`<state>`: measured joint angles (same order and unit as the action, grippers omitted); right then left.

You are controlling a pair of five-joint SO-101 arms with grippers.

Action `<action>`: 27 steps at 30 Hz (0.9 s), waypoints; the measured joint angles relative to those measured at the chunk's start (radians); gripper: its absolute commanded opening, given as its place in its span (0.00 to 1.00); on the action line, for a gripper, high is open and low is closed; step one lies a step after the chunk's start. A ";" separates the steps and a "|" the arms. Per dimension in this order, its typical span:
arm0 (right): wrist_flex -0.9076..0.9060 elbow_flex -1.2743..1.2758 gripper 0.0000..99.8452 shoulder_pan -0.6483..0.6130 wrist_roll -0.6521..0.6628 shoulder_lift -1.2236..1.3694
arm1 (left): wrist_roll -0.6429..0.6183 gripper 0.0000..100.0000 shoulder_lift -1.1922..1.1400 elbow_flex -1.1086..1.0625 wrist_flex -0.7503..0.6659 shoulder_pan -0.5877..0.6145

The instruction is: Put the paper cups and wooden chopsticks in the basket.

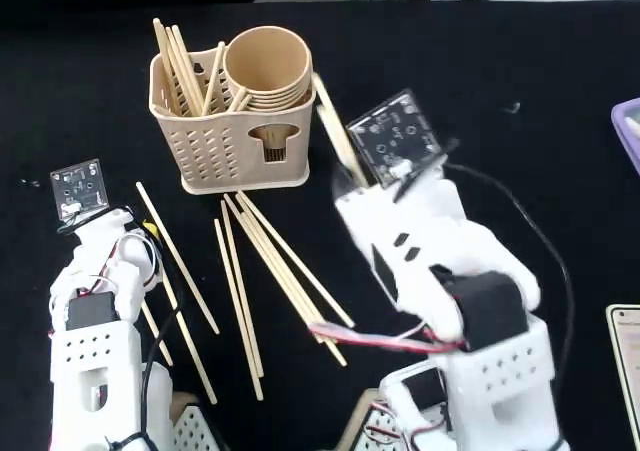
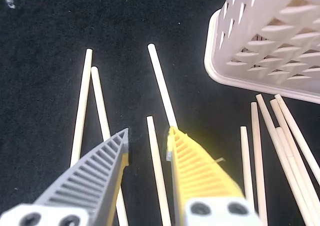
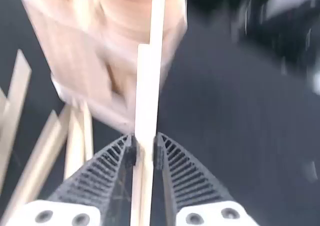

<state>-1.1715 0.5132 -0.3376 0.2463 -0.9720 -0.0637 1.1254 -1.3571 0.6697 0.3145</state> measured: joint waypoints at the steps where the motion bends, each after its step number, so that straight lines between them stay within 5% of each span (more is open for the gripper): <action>1: 0.040 -0.021 0.01 -0.029 -0.023 0.000 | 0.000 0.13 0.000 0.000 0.000 0.000; 19: 1.108 -0.038 0.01 -0.238 -0.230 0.321 | 0.000 0.13 0.000 0.000 0.000 0.000; 27: 1.201 -0.316 0.01 -0.259 -0.232 0.649 | 0.000 0.13 0.000 0.000 0.000 0.000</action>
<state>0.0299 0.1972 -0.5969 0.0146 -0.3230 -0.0637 1.1254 -1.3571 0.6697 0.3145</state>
